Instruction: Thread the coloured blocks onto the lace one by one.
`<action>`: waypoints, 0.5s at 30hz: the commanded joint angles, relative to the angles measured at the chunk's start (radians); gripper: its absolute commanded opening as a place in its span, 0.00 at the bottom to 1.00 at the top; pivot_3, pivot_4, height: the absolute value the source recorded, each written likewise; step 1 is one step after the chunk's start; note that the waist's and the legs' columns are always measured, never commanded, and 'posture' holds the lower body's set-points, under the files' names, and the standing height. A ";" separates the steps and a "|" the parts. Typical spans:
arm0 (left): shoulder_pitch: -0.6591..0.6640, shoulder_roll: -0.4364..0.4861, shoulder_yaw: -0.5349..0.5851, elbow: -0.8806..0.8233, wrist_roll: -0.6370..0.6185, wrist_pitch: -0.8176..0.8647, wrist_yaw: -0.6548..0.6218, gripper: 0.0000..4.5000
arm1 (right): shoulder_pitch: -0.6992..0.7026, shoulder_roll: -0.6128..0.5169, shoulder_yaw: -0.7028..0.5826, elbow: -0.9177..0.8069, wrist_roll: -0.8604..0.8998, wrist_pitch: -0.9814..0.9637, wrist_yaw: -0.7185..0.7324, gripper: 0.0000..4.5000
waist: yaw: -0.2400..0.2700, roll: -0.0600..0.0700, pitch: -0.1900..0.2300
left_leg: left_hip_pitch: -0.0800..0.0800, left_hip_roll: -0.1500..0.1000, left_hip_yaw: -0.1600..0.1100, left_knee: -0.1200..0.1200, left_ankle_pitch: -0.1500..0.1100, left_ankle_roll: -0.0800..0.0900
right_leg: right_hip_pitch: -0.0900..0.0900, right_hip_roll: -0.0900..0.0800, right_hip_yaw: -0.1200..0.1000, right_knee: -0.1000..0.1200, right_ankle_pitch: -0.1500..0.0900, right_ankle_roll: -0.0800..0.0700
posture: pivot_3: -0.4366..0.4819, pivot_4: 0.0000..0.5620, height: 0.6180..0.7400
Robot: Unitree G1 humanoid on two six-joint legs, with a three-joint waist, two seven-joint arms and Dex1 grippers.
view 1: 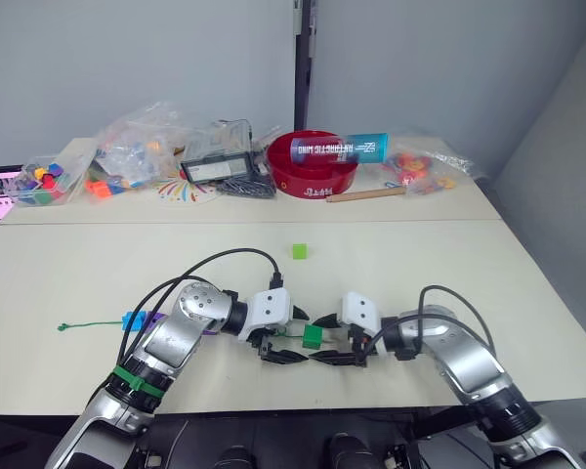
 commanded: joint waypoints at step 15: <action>-0.044 -0.076 -0.051 0.114 0.018 -0.043 0.026 0.66 | 0.052 -0.049 -0.039 -0.067 0.009 0.001 -0.027 1.00 | -0.001 0.000 0.000 | 0.000 0.000 0.000 0.000 0.000 0.000 | 0.000 0.000 0.000 0.000 0.000 0.000 | 0.48 0.27 0.92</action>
